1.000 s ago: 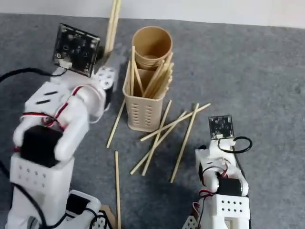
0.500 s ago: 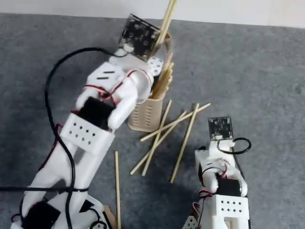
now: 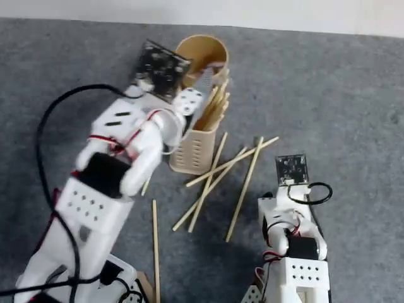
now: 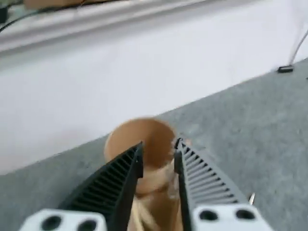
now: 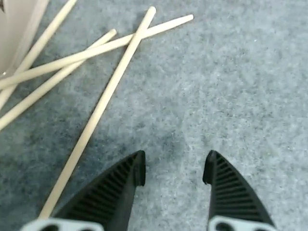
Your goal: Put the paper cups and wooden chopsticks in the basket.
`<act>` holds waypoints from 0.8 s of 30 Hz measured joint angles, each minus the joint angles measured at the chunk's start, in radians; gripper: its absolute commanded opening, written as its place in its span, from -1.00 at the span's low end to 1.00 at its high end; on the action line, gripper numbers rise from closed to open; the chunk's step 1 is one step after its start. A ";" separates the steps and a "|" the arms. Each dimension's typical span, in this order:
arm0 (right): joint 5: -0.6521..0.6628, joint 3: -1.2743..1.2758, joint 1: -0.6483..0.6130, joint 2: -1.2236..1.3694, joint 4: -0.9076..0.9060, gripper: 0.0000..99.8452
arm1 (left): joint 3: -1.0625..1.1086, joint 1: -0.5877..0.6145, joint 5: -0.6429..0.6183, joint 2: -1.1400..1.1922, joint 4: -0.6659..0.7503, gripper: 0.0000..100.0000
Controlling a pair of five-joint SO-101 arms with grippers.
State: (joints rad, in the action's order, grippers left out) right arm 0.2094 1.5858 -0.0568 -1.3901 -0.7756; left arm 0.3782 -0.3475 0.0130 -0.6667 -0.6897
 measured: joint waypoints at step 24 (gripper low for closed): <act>0.000 0.000 0.000 0.000 0.003 -0.58 | 0.394 0.163 0.244 -0.068 -0.887 -0.73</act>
State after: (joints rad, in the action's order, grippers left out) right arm 0.2094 1.5858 -0.0568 -1.3901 -0.7725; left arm 0.7725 -0.1849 0.2570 -0.7342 -1.5766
